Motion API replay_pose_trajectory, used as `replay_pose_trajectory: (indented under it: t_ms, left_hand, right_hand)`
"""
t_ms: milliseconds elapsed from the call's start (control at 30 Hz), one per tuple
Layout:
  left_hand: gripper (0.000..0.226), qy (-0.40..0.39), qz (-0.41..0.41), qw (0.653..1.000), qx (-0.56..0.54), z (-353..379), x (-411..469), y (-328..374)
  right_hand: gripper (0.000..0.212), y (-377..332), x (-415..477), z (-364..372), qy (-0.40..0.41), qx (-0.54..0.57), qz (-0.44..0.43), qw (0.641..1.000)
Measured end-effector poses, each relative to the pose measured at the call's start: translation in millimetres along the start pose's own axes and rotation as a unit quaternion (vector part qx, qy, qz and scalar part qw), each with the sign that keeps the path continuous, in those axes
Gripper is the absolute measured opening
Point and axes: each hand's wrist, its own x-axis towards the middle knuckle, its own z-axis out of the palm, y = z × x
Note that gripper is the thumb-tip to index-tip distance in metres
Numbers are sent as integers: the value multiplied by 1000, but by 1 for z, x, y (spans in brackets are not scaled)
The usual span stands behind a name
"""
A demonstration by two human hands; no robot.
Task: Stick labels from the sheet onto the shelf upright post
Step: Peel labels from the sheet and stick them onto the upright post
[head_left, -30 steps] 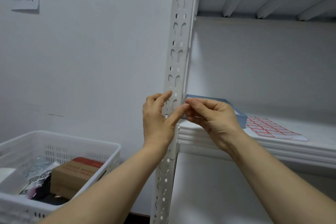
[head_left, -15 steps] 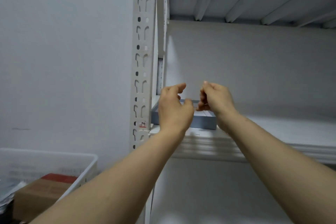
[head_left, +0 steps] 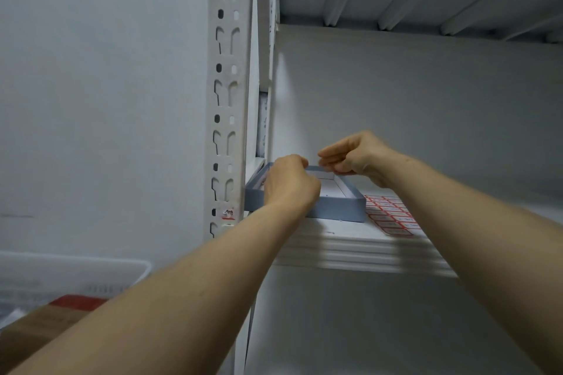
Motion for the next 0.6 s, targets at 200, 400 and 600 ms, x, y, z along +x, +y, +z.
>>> replay_pose_trajectory:
  t_ms: [200,400,600]
  left_hand:
    - [48,-1,-2,1000,-6,0,2,-5]
    - [48,17,47,999,10,-1,-2,-9]
    - [51,196,228,953,29,-3,-46,-33]
  right_hand:
    - [11,11,11,6,44,-79,-16,996]
    - [19,13,8,12,47,-228,-45,971]
    - [30,5,-14,27,105,-202,-92,969]
